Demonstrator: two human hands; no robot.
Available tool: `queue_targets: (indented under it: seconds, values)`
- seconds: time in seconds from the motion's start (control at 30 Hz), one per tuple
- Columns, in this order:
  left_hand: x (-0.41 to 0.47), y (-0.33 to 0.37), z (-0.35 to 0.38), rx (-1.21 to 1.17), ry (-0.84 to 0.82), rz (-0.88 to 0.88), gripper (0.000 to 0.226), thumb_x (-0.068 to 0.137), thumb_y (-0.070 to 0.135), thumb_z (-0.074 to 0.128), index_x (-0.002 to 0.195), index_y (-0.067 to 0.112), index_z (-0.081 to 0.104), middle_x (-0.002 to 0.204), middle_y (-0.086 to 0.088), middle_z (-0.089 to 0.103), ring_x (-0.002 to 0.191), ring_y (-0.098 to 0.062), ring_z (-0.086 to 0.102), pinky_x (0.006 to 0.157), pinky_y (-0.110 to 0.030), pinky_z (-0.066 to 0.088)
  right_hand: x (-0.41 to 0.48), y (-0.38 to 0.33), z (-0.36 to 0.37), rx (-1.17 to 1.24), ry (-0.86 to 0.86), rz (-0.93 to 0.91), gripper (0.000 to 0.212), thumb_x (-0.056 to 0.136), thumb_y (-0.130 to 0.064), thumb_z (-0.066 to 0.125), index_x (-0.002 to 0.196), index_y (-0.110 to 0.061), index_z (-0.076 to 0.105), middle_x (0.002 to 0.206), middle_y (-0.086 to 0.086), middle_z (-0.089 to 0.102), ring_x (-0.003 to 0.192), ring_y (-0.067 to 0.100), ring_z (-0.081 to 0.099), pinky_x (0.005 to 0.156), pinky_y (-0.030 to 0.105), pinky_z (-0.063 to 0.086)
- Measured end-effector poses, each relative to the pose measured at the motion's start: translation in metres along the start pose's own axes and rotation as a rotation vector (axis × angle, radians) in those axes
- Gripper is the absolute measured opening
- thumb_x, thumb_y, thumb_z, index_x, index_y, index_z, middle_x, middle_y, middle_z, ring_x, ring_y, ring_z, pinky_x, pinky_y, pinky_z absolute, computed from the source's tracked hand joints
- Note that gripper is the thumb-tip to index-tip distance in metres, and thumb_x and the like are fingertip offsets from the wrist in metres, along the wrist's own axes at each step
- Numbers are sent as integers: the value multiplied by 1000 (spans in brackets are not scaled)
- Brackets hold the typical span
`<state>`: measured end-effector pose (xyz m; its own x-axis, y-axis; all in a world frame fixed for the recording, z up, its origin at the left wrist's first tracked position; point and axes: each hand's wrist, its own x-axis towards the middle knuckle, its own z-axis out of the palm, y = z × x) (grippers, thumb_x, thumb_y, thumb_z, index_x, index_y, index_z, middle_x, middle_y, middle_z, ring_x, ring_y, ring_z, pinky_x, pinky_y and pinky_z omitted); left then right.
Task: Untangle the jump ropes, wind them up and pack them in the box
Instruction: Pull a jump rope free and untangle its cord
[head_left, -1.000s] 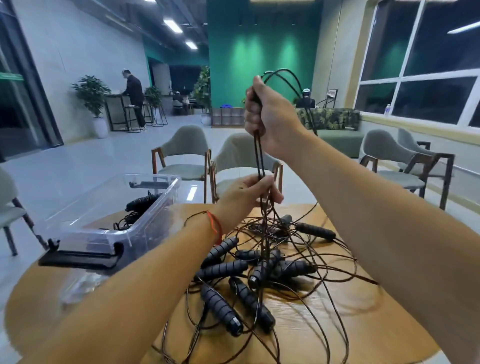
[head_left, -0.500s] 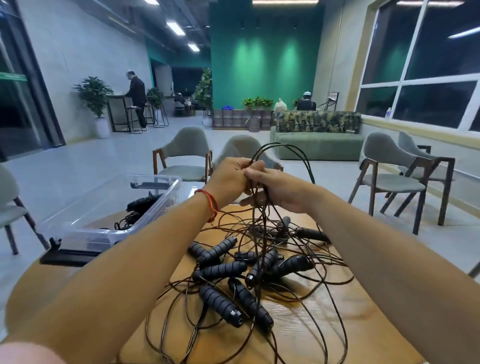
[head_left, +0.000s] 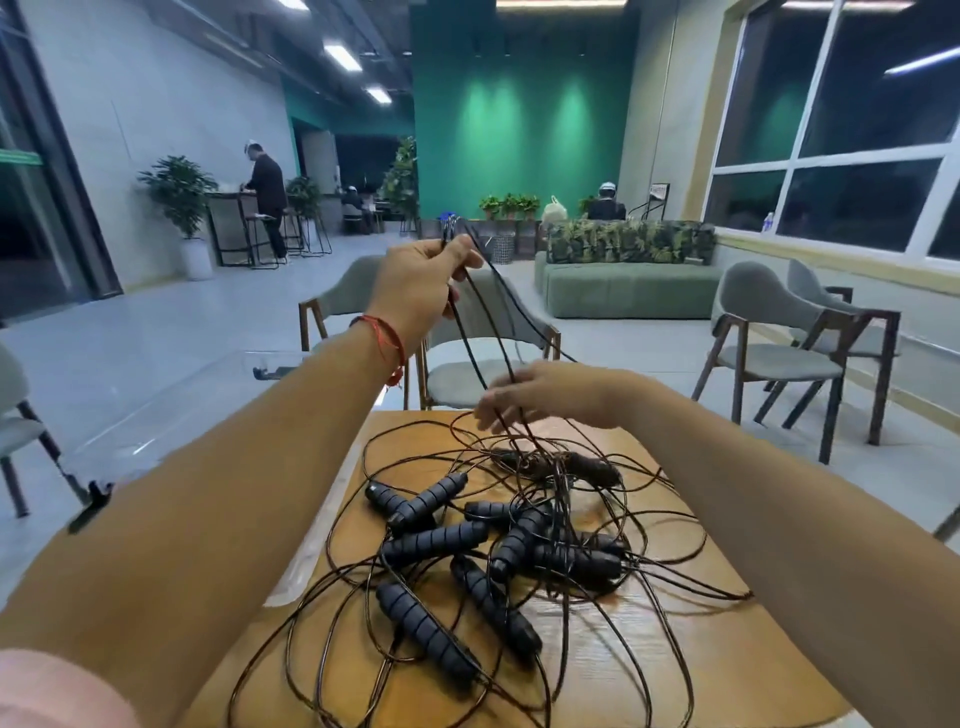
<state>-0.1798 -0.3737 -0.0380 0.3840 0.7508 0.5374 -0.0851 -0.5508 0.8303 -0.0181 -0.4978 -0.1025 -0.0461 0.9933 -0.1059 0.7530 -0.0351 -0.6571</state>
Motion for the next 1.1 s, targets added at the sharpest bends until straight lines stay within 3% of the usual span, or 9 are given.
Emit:
queue_targets:
  seconds: [0.13,0.3,0.4,0.47,0.67,0.83,0.93,1.03,1.1]
  values:
    - [-7,1,4,-139,3,-43,40,106,43,60,107,7,77,82,-1,65,67,-13,61,64,-33,57,5,-22,-10,-148,88,-45,36,111,-42,52,102,-22,81,102,-12,81,103,10,75,95,34,54]
    - [-48,-22,23,-388,-223,-177,50,103,56,53,123,12,66,117,-8,71,112,-26,69,103,-49,56,11,-36,-24,104,374,-208,33,112,-35,53,90,-18,71,76,-11,70,67,-2,62,66,13,47]
    - [-72,-43,40,-479,-334,-203,43,105,42,55,140,17,58,134,-10,70,125,-30,66,109,-51,52,16,-43,-31,252,447,-287,32,111,-33,56,92,-9,68,76,1,64,71,15,59,72,31,52]
    - [-82,-49,49,-453,-315,-216,38,103,31,62,136,13,59,127,-12,73,121,-31,69,113,-51,49,16,-48,-36,228,509,-302,37,110,-37,56,87,-10,67,67,-6,59,64,11,52,64,27,45]
    - [-89,-44,55,-167,-331,-139,29,102,33,67,111,5,70,87,-1,73,86,-17,71,95,-39,58,15,-45,-34,162,572,-273,37,110,-38,55,84,-15,65,55,-18,53,54,1,44,59,18,39]
    - [-92,-53,49,34,-346,-85,14,104,23,61,116,23,68,106,5,76,103,-14,72,100,-38,56,21,-30,-27,400,669,-230,38,110,-41,54,85,-14,64,73,-4,63,63,9,57,55,28,48]
    - [-103,-71,50,206,-308,-59,12,105,28,61,116,30,64,111,14,69,107,-6,65,90,-28,56,21,-27,-23,422,668,-215,38,111,-43,52,88,-15,62,72,1,65,64,12,61,49,28,49]
    - [-108,-81,50,141,-219,-63,9,107,31,60,115,30,63,113,10,67,108,-2,63,76,-13,52,21,-29,-21,488,687,-239,38,111,-41,52,86,-15,61,71,4,63,65,17,60,52,30,52]
    - [-111,-87,49,101,-289,-75,12,105,30,63,116,32,64,118,10,68,114,-1,62,85,-17,53,23,-30,-22,509,683,-237,38,111,-41,52,86,-15,61,72,5,63,66,20,60,54,31,52]
